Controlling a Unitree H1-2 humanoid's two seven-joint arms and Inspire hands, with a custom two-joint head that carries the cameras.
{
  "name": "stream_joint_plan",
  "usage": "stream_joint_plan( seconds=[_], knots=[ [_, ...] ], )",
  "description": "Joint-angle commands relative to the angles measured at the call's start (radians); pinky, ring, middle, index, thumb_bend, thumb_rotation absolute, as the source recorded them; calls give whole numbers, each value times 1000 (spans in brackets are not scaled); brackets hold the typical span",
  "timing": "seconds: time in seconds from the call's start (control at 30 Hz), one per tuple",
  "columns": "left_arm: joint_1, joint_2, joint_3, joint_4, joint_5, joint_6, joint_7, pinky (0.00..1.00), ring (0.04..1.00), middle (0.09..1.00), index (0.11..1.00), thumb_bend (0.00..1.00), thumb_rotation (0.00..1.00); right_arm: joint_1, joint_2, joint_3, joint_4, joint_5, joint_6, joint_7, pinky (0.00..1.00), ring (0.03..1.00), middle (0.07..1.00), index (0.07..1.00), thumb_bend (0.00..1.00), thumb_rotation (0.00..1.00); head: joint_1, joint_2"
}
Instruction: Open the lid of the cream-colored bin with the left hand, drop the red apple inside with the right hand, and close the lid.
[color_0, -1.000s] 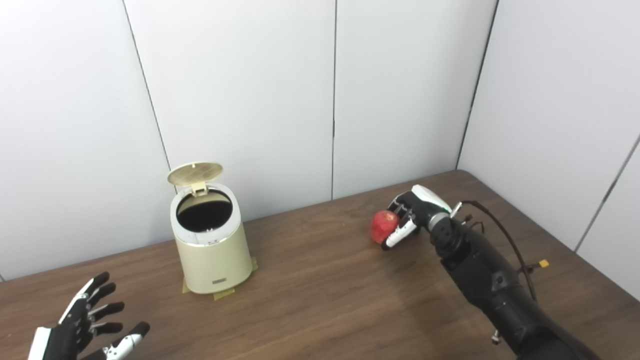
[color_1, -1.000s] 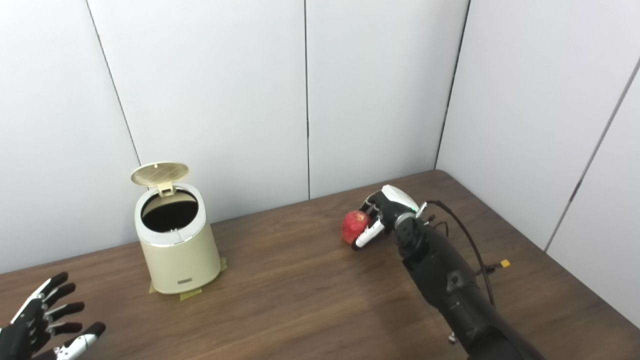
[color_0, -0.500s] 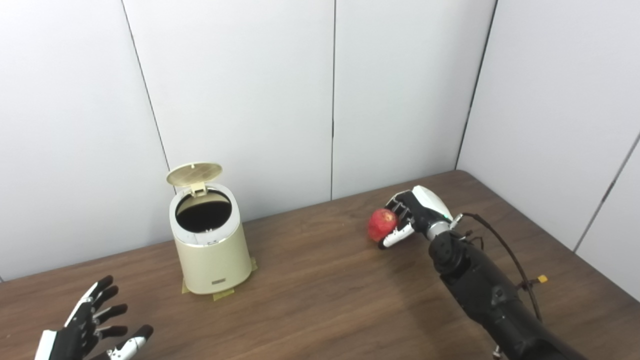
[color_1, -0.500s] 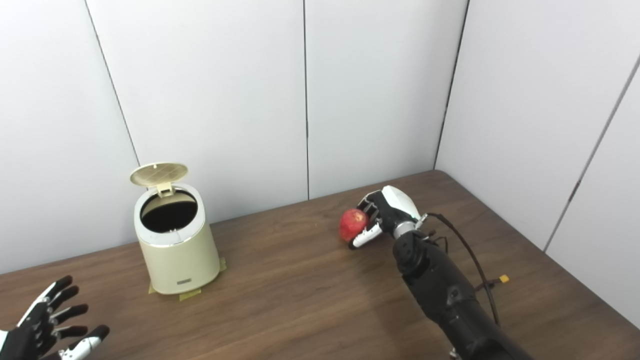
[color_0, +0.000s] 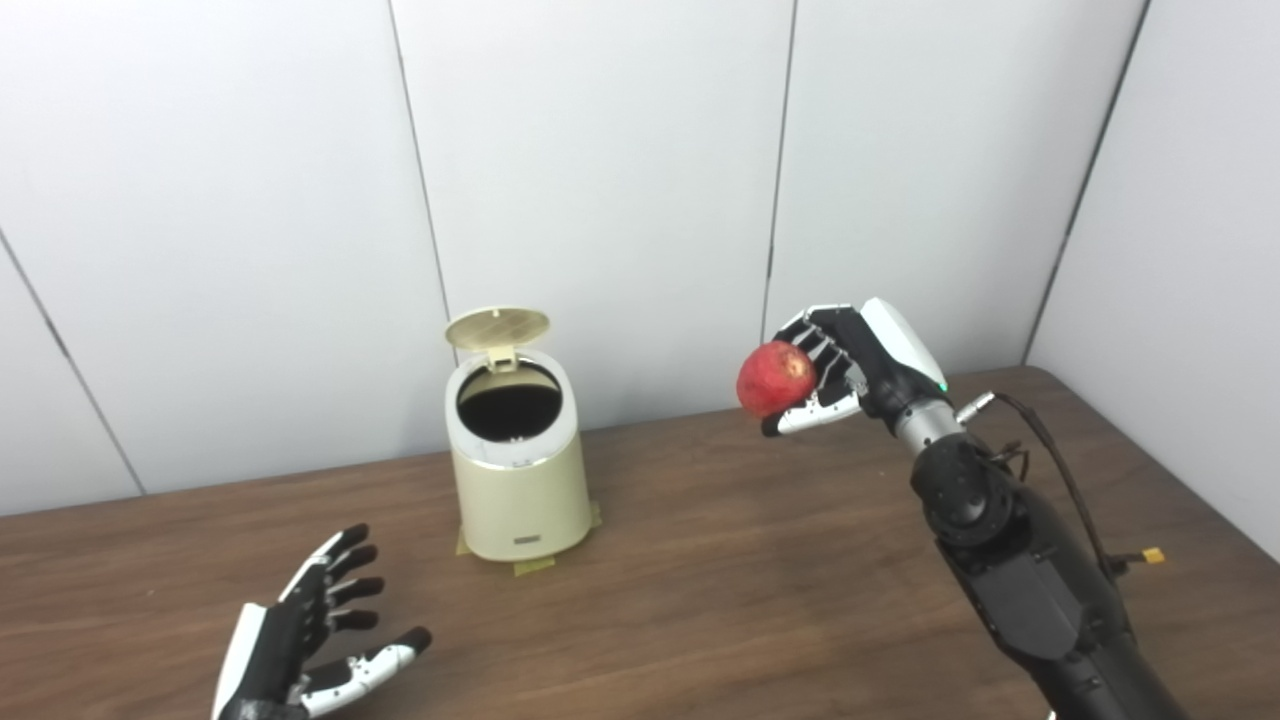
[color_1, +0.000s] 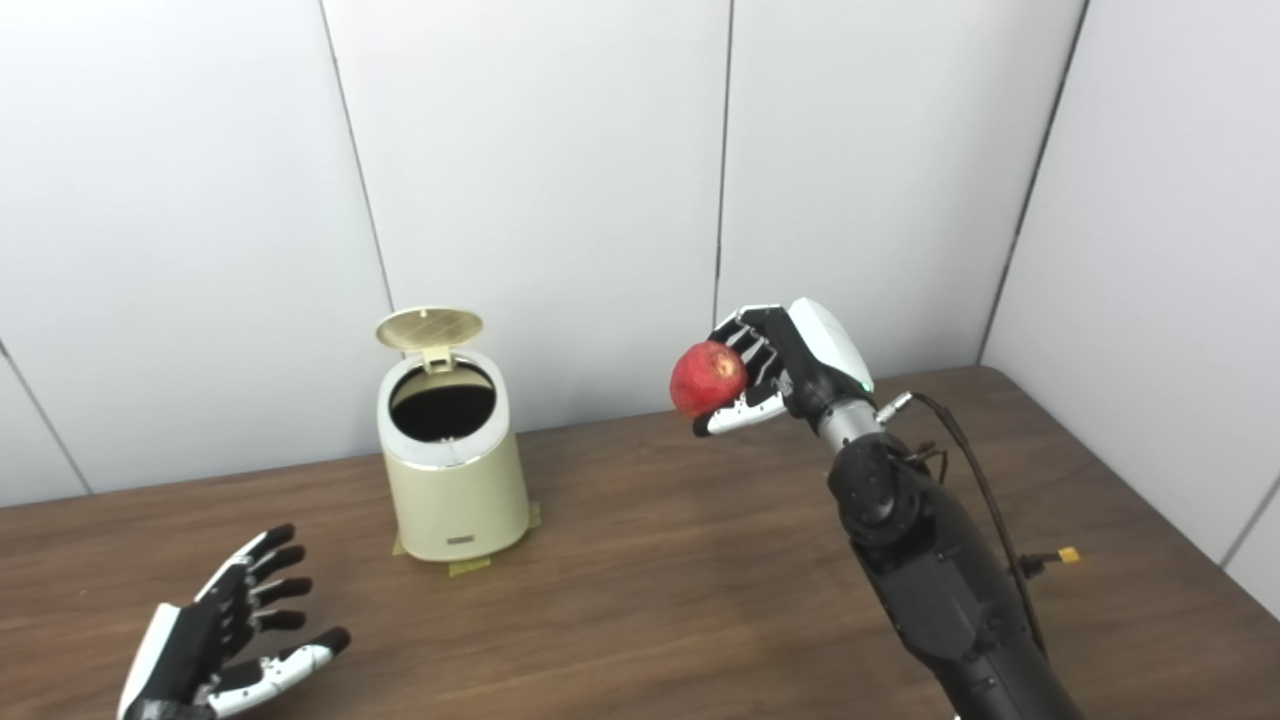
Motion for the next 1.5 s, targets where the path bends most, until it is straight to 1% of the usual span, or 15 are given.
stream_joint_plan(
  seconds=[0.0, 0.07, 0.1, 0.13, 0.17, 0.23, 0.3, 0.37, 0.47, 0.57, 0.67, 0.87, 1.07, 1.17, 1.47],
  knots=[
    [-28, -6, -7, -7, 20, -49, 25, 670, 788, 866, 901, 722, 85, -78, 6, -2, -45, -9, 16, 11, 313, 392, 474, 536, 516, 0, 14, -1],
    [-31, -13, -13, 2, 28, -55, 33, 666, 792, 867, 902, 725, 92, -93, 22, 6, -53, -20, 34, 21, 313, 395, 474, 530, 517, 0, 30, -4],
    [-34, -18, -17, 9, 31, -61, 38, 665, 792, 865, 901, 724, 91, -102, 30, 12, -49, -23, 27, 22, 310, 395, 475, 529, 517, 0, 46, -7],
    [-36, -22, -18, 14, 32, -67, 41, 662, 790, 864, 901, 721, 92, -112, 40, 18, -43, -22, 16, 23, 329, 392, 476, 528, 517, 0, 46, -7],
    [-38, -27, -20, 21, 35, -74, 46, 659, 789, 865, 901, 723, 96, -121, 49, 21, -34, -11, 1, 28, 381, 393, 472, 528, 517, 0, 61, -10],
    [-43, -32, -25, 33, 45, -88, 55, 665, 789, 867, 900, 723, 101, -136, 64, 28, -20, 4, -17, 39, 330, 384, 471, 539, 514, 0, 71, -11],
    [-48, -38, -30, 48, 49, -101, 62, 672, 792, 869, 903, 718, 102, -152, 88, 40, -10, 3, -19, 43, 307, 386, 472, 538, 514, 0, 87, -15],
    [-53, -44, -34, 57, 52, -107, 67, 676, 793, 869, 906, 710, 93, -163, 107, 48, -2, -3, -12, 43, 313, 398, 471, 525, 517, 0, 95, -17],
    [-59, -51, -43, 66, 61, -109, 76, 676, 786, 865, 907, 706, 93, -179, 141, 58, 13, -9, -7, 35, 293, 384, 476, 540, 514, 0, 104, -22],
    [-63, -57, -49, 70, 65, -112, 83, 671, 784, 859, 910, 709, 118, -194, 176, 68, 28, -20, -6, 26, 307, 391, 476, 532, 516, 0, 108, -22],
    [-66, -63, -53, 76, 74, -116, 91, 666, 786, 858, 908, 709, 134, -211, 207, 78, 47, -33, 2, 19, 281, 373, 474, 545, 512, 0, 112, -26],
    [-74, -69, -71, 91, 113, -127, 113, 678, 783, 858, 906, 710, 166, -238, 259, 75, 125, -23, -18, 1, 274, 371, 481, 546, 512, 0, 135, -31],
    [-73, -81, -71, 79, 136, -122, 129, 673, 777, 858, 902, 707, 168, -258, 295, 82, 208, -19, -56, -42, 311, 396, 492, 512, 518, 0, 144, -29],
    [-73, -84, -69, 76, 130, -122, 125, 665, 778, 860, 908, 700, 157, -269, 307, 80, 250, -13, -87, -63, 291, 380, 488, 534, 514, 0, 150, -26],
    [-68, -91, -68, 58, 126, -114, 121, 670, 776, 859, 911, 696, 133, -304, 328, 83, 350, 14, -139, -91, 285, 384, 480, 517, 516, 0, 162, -20]
  ],
)
